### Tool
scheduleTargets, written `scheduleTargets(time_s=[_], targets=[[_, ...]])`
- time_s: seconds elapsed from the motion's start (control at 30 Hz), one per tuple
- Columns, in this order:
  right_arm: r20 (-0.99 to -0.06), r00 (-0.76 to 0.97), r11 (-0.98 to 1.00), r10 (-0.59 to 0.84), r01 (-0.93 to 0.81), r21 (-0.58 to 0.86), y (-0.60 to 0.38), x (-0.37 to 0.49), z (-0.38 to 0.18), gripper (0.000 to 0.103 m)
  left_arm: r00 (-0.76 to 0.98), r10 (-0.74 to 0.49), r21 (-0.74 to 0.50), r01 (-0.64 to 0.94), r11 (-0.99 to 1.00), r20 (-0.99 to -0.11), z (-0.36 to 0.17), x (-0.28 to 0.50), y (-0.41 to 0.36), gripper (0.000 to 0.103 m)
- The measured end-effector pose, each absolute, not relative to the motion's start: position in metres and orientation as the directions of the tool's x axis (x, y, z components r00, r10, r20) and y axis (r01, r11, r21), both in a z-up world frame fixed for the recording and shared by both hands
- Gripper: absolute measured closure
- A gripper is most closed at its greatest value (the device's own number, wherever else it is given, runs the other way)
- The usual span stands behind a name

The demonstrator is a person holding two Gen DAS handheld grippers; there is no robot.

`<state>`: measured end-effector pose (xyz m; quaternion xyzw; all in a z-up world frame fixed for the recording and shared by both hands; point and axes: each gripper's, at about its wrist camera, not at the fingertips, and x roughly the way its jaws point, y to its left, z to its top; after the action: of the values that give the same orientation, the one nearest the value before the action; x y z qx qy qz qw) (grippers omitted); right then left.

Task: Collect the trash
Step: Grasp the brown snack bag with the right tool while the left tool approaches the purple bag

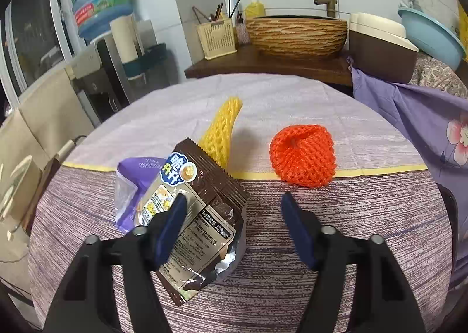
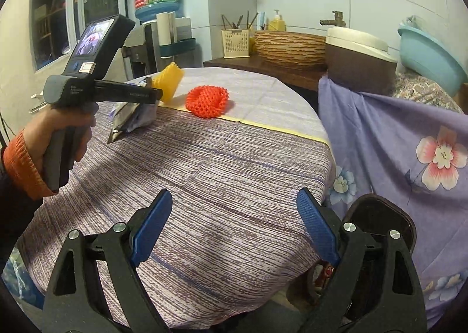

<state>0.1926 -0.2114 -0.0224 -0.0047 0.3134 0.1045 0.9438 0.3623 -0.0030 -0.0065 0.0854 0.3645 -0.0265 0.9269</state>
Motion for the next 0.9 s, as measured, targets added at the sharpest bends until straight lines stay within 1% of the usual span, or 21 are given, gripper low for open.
scheduleTargets(time_s=[0.03, 0.07, 0.1, 0.13, 0.2, 0.23, 0.33, 0.53, 0.73, 0.8, 0.9], targets=[[-0.595, 0.779, 0.978, 0.196, -0.196, 0.065, -0.213, 0.194, -0.023, 0.017, 0.73, 0.013, 0.129, 0.104, 0.986, -0.683, -0.008, 0.364, 0.0, 0.052], [-0.597, 0.777, 0.978, 0.199, -0.194, 0.073, -0.215, 0.195, -0.023, 0.017, 0.731, 0.007, 0.116, 0.1, 0.988, -0.683, -0.008, 0.364, 0.003, 0.064], [-0.598, 0.776, 0.978, 0.201, -0.193, 0.079, -0.215, 0.196, -0.023, 0.017, 0.734, -0.009, 0.093, 0.098, 0.991, -0.679, -0.006, 0.361, 0.007, 0.079], [-0.598, 0.775, 0.977, 0.205, -0.195, 0.083, -0.216, 0.197, -0.023, 0.017, 0.737, -0.022, 0.074, 0.097, 0.993, -0.675, -0.005, 0.36, 0.009, 0.092], [-0.598, 0.775, 0.977, 0.204, -0.198, 0.076, -0.215, 0.197, -0.023, 0.017, 0.748, -0.055, 0.02, 0.09, 0.996, -0.661, 0.0, 0.351, 0.019, 0.098], [-0.598, 0.775, 0.977, 0.204, -0.201, 0.073, -0.215, 0.197, -0.023, 0.017, 0.752, -0.077, -0.015, 0.089, 0.996, -0.655, 0.003, 0.345, 0.026, 0.1], [-0.594, 0.775, 0.974, 0.215, -0.213, 0.074, -0.212, 0.2, -0.021, 0.017, 0.762, -0.138, -0.111, 0.087, 0.99, -0.633, 0.012, 0.326, 0.045, 0.101], [-0.591, 0.764, 0.962, 0.26, -0.258, 0.089, -0.201, 0.208, -0.016, 0.017, 0.806, -0.185, -0.202, 0.083, 0.976, -0.562, 0.029, 0.275, 0.077, 0.101], [-0.584, 0.746, 0.94, 0.319, -0.329, 0.094, -0.176, 0.219, -0.008, 0.017, 0.832, -0.171, -0.213, 0.065, 0.975, -0.528, 0.035, 0.248, 0.097, 0.101], [-0.585, 0.735, 0.93, 0.342, -0.354, 0.099, -0.166, 0.224, -0.005, 0.017, 0.821, -0.181, -0.218, 0.071, 0.973, -0.541, 0.032, 0.246, 0.101, 0.101], [-0.588, 0.718, 0.916, 0.372, -0.386, 0.108, -0.15, 0.233, -0.001, 0.017, 0.812, -0.158, -0.177, 0.068, 0.982, -0.562, 0.029, 0.249, 0.101, 0.101]])
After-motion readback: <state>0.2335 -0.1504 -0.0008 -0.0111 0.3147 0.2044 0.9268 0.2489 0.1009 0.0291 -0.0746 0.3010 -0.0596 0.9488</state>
